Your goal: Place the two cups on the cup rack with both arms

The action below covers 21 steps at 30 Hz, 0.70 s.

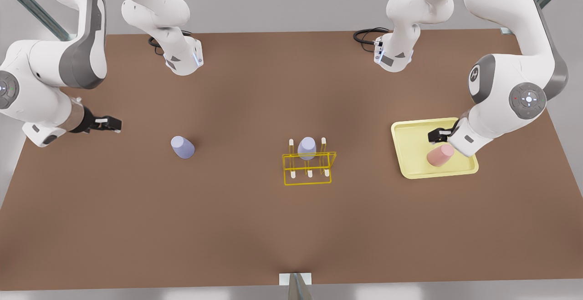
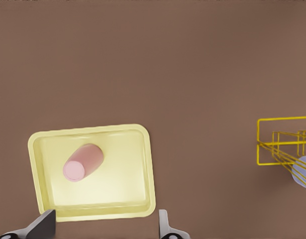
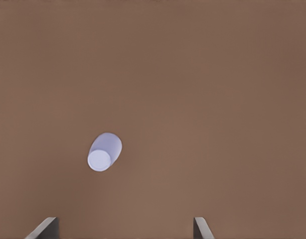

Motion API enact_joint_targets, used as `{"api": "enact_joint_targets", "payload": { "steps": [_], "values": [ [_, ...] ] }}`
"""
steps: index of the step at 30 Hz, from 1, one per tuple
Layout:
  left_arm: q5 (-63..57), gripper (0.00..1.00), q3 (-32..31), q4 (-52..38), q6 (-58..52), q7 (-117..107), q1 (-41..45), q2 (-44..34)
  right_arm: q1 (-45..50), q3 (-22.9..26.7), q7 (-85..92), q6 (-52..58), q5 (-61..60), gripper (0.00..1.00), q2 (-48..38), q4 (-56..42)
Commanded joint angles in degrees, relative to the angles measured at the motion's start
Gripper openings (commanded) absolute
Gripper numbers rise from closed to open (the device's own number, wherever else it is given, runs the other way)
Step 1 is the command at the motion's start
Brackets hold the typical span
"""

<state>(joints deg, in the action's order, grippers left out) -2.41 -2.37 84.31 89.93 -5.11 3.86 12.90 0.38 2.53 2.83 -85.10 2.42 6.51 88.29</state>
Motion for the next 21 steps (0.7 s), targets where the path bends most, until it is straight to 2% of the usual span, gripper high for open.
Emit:
{"api": "enact_joint_targets", "payload": {
  "steps": [1,3,5,7,10,11,13,16,21],
  "values": [
    [0.0,1.00,0.0,0.0,1.3,1.7,0.0,0.0,-0.2,0.0,-3.3,-3.1,-0.4,1.00,-0.1,0.0],
    [-0.1,1.00,2.1,3.0,4.0,1.8,0.0,0.1,0.3,0.0,-3.1,-3.2,0.1,1.00,1.0,-0.1],
    [0.1,1.00,7.5,14.8,22.9,5.2,-0.1,0.6,3.6,0.0,-2.6,-5.6,0.3,1.00,2.7,0.0],
    [8.2,1.00,13.9,21.5,30.9,16.0,-0.5,1.3,7.4,-0.1,-2.6,-11.3,0.1,1.00,4.2,4.0],
    [8.3,1.00,16.5,28.3,41.6,25.7,-1.5,3.7,7.6,-0.1,-3.1,-21.2,-0.5,1.00,3.9,11.4],
    [8.3,1.00,16.5,29.7,41.7,25.8,-1.5,3.7,7.4,-0.1,-3.1,-24.8,-0.6,1.00,3.3,14.5],
    [8.1,1.00,16.5,35.7,48.8,25.8,-1.3,2.7,7.1,0.1,-3.1,-30.8,-0.6,1.00,1.7,19.7],
    [7.9,1.00,16.5,37.8,48.7,25.9,-0.8,2.0,6.7,0.1,-3.2,-42.8,-0.7,1.00,-0.8,30.0],
    [7.9,1.00,16.6,40.8,48.7,25.8,-1.3,2.1,7.3,0.0,-2.7,-47.5,-4.3,1.00,-0.1,34.0]
  ]
}}
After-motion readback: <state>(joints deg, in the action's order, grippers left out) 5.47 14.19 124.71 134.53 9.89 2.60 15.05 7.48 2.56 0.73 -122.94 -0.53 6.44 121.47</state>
